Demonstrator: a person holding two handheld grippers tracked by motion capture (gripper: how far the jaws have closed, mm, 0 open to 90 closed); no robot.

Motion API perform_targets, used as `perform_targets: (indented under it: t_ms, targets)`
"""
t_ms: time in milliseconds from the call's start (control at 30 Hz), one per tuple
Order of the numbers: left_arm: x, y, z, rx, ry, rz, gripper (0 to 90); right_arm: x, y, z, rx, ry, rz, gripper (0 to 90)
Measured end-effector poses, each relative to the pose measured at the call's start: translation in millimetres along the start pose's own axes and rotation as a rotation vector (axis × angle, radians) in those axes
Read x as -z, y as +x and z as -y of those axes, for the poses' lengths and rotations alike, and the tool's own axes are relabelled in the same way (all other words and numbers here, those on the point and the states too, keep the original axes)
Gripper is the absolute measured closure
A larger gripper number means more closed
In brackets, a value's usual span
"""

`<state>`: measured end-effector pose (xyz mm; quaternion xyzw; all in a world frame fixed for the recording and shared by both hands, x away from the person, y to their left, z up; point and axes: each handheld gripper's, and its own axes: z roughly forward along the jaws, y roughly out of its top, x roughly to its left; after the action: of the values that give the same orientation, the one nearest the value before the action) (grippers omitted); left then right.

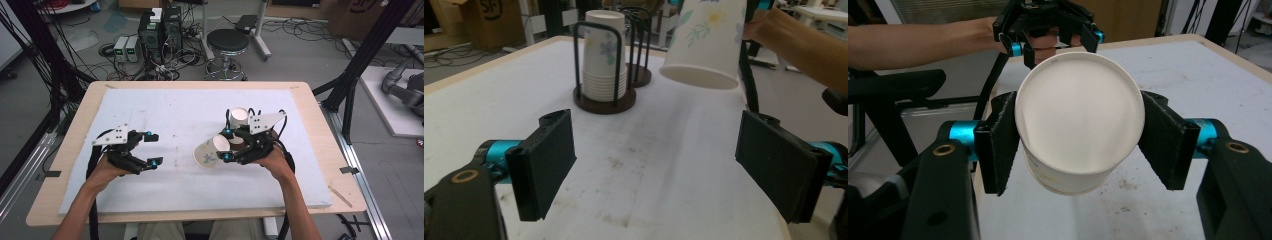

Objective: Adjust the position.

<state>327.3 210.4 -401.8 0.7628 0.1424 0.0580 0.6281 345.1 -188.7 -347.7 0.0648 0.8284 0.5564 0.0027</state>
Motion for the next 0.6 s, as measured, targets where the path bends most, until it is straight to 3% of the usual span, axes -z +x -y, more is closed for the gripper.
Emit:
perform_targets:
  t_ms: [333, 600]
  targets:
    - [-49.3, -8.6, -21.5, -0.051, -0.021, 0.134, 15.9, -9.9, -1.3, -2.6, 0.013, 0.011, -0.039, 37.3]
    - [-76.5, -13.2, -32.3, -0.071, -0.022, 0.185, 15.6, -12.8, -1.1, -2.7, 0.021, 0.019, -0.048, 37.3]
